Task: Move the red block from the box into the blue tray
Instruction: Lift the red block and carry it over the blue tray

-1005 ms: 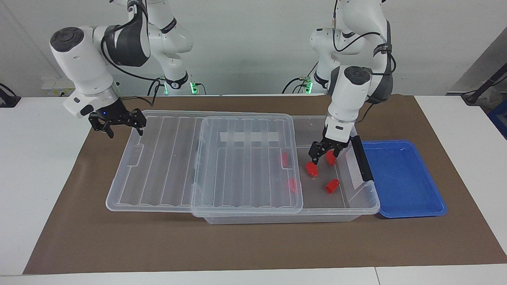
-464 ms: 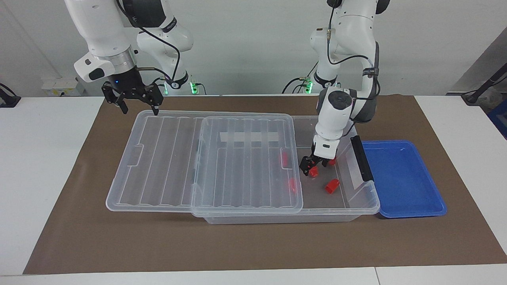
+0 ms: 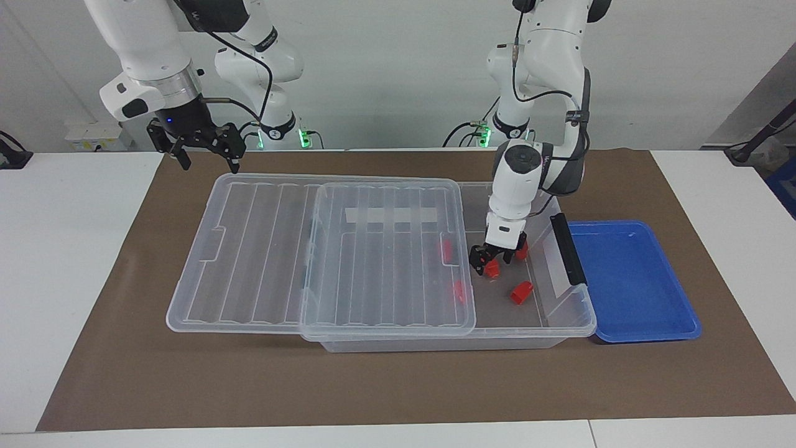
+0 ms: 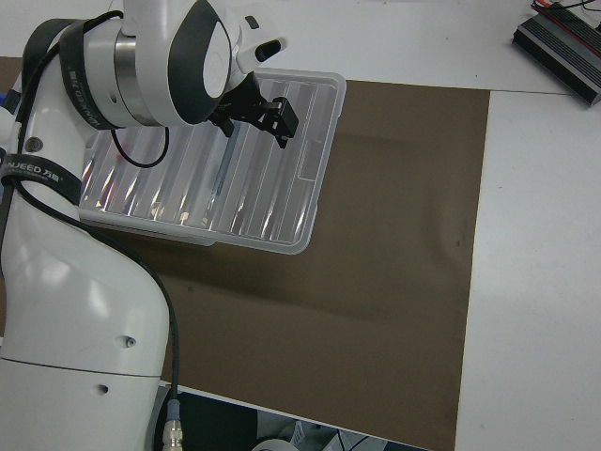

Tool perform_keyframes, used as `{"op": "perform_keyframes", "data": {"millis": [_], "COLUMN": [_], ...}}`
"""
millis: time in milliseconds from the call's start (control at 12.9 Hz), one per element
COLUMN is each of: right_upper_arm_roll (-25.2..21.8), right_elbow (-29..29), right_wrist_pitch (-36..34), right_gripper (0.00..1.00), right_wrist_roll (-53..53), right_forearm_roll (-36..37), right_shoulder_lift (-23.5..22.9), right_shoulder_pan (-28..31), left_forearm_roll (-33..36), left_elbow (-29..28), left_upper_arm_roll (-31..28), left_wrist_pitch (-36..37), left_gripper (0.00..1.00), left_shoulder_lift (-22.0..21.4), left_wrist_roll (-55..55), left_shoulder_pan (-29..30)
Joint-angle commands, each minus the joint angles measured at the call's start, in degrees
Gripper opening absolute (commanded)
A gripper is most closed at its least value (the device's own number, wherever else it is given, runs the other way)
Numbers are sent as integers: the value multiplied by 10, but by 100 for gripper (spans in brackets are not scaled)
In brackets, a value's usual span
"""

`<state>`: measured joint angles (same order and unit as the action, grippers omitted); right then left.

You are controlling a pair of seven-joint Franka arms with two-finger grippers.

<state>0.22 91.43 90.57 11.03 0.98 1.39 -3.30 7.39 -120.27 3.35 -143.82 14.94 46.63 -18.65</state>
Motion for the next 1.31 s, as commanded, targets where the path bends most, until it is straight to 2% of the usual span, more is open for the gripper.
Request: {"op": "perform_keyframes", "data": {"millis": [0,77,155,309,696,851,1005,1237], "right_upper_arm_roll": [0,0,0,3,5,5,5,5], "right_elbow": [-9,-8,-7,3,13,13,15,16], "right_wrist_pitch": [-9,-10,-12,-14,-9,-9,-10,-9], "right_gripper": [100,100,100,100,100,100,100,100], "right_wrist_roll": [4,4,1,0,5,0,0,0], "right_forearm_roll": [-9,-9,-9,-10,-10,-10,-10,-10], "right_shoulder_lift": [-7,-6,-6,-1,4,4,5,6], "right_shoulder_pan": [25,24,24,16,16,17,18,18], "left_forearm_roll": [16,17,31,51,34,32,24,-18], "left_elbow": [-8,-1,18,66,238,290,341,346], "left_upper_arm_roll": [-9,-10,-9,-9,-7,-17,-18,-15], "left_wrist_pitch": [1,22,53,129,355,439,498,494], "left_gripper": [30,2,0,0,0,0,0,0], "left_shoulder_lift": [-10,-11,-10,-14,-18,-30,-28,-35], "left_wrist_roll": [10,7,5,-5,-28,-130,-250,-396], "left_shoulder_pan": [-9,-9,-9,-7,-2,2,53,155]}}
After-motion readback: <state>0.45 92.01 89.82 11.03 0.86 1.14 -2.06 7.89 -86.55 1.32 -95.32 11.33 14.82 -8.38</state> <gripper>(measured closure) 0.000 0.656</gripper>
